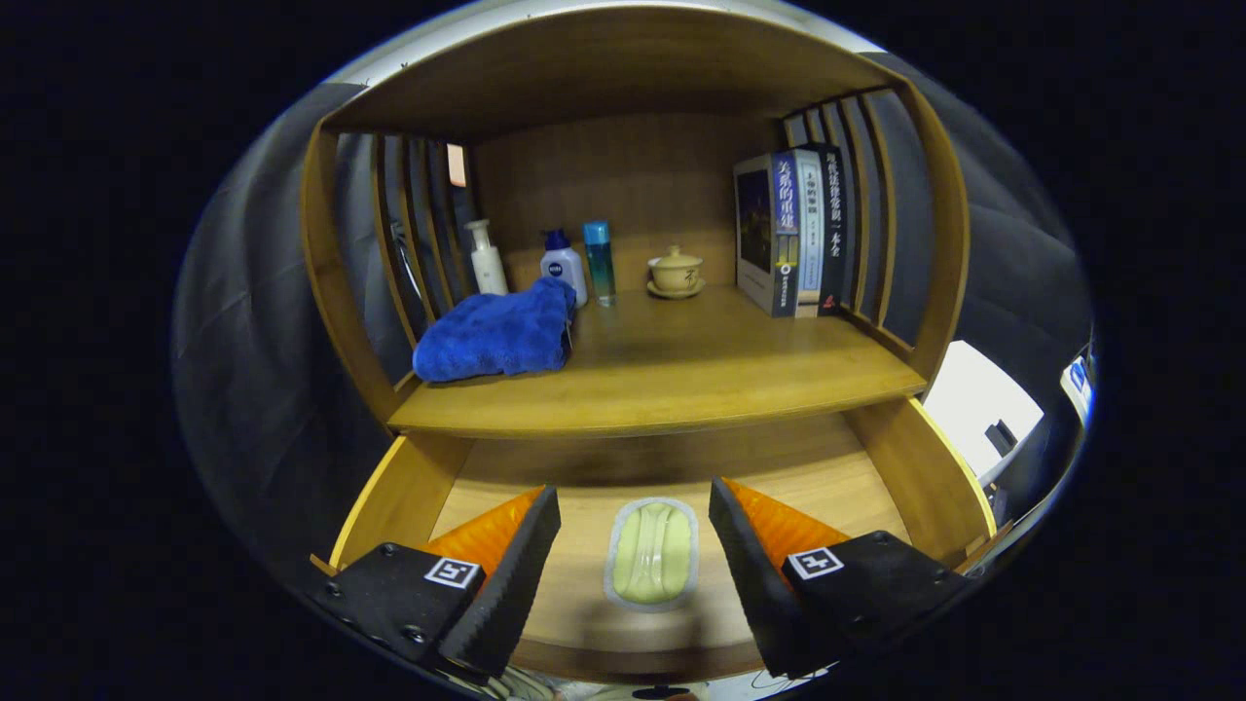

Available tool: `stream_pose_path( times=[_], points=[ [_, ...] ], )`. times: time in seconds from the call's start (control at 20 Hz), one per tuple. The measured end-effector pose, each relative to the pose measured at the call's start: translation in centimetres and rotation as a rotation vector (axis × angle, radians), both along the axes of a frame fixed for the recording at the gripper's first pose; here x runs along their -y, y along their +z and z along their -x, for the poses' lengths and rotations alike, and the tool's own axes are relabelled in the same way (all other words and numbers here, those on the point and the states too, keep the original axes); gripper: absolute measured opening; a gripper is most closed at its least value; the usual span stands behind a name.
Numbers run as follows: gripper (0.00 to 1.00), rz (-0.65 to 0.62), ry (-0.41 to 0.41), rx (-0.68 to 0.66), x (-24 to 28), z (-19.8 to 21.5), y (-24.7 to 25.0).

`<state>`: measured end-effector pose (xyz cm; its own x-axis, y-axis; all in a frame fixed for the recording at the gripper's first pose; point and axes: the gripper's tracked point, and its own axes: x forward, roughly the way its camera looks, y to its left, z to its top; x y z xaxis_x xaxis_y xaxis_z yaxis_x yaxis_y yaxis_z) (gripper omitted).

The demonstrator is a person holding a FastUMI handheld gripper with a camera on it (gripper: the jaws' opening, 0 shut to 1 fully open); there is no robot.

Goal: Pull open the drawer, take out the items inside it, and place them on the countertop above the cabinet.

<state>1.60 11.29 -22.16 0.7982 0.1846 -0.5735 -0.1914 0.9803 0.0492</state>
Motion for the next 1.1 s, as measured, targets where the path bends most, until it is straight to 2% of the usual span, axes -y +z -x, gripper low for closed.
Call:
stream_pose_path(
  times=[0.3,0.6,0.85,1.05,1.1],
  points=[
    [0.99,0.075,-0.006,-0.182,0.6,-2.3,-2.8],
    [0.99,0.091,-0.039,-0.369,0.7,-2.1,-6.1],
    [0.99,0.094,-0.057,-0.464,1.1,-1.4,-8.5],
    [0.76,0.087,-0.045,-0.513,0.8,-0.5,-9.6],
    [0.66,0.08,-0.041,-0.516,0.7,-0.5,-9.5]
  ],
)
